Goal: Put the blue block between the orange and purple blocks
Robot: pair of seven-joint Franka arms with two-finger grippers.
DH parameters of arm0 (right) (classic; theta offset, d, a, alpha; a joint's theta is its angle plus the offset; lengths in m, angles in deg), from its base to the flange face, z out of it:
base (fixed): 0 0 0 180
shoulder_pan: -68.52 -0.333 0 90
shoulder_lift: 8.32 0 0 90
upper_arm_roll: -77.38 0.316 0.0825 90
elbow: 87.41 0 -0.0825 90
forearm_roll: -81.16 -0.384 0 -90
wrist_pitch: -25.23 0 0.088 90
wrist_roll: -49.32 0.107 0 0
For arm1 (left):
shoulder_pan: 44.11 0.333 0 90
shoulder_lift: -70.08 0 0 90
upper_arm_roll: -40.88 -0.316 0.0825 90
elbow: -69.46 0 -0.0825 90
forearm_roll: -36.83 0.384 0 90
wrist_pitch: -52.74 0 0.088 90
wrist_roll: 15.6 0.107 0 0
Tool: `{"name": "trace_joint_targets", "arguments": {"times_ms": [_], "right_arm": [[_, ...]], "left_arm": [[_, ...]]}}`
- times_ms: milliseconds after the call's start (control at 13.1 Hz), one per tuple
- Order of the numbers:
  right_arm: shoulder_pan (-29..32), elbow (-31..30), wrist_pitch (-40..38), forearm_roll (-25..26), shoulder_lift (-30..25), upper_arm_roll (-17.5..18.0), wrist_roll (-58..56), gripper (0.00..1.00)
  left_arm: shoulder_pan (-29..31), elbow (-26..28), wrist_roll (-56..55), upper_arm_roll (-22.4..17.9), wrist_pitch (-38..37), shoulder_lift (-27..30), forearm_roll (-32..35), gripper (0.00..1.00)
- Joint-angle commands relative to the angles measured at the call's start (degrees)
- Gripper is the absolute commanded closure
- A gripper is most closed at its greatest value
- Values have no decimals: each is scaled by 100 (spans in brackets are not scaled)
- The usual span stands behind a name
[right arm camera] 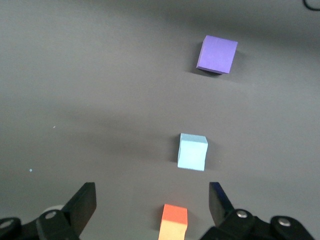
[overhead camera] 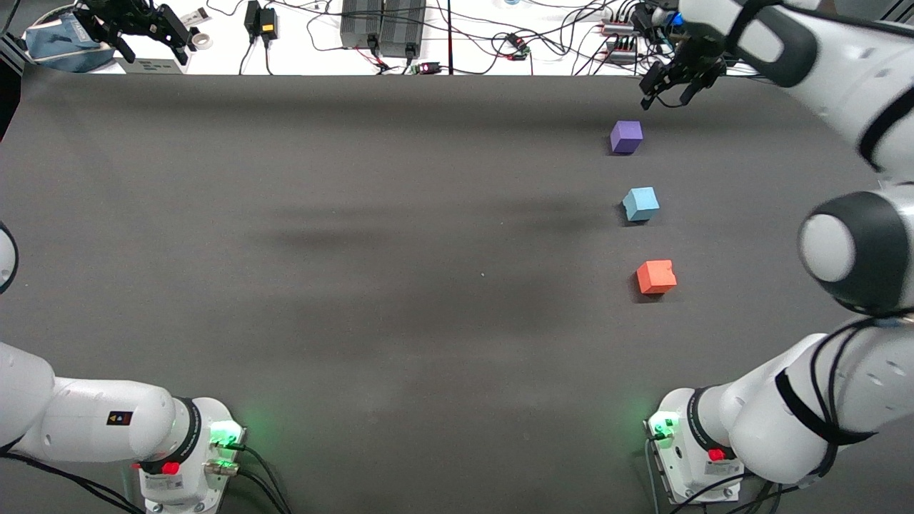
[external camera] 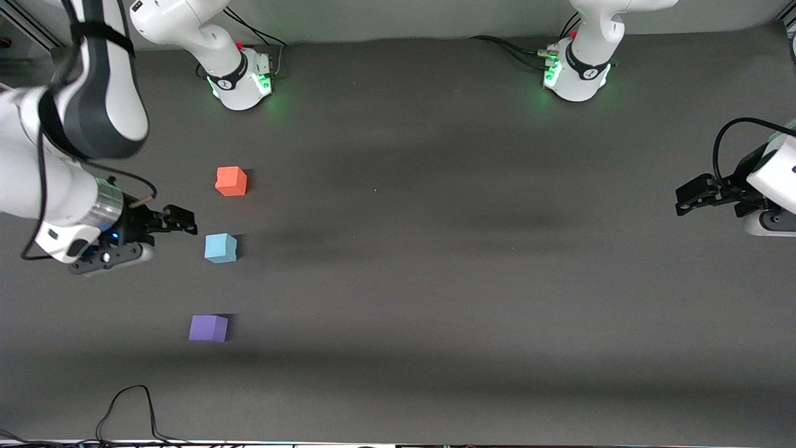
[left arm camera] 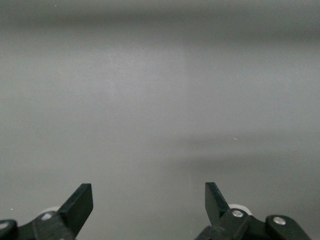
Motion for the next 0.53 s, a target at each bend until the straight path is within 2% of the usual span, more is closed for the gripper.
{"name": "trace_joint_targets", "arguments": {"times_ms": [0,457], "right_arm": [[984,-117,-224,270,-686,997,207,0],[2900,-152,-549,525,-1258,2711,207,0]], "left_arm": [[-69,10,70,-73,-23,60,14,0],[-78,10,70,-73,-23,68,5,0]]}}
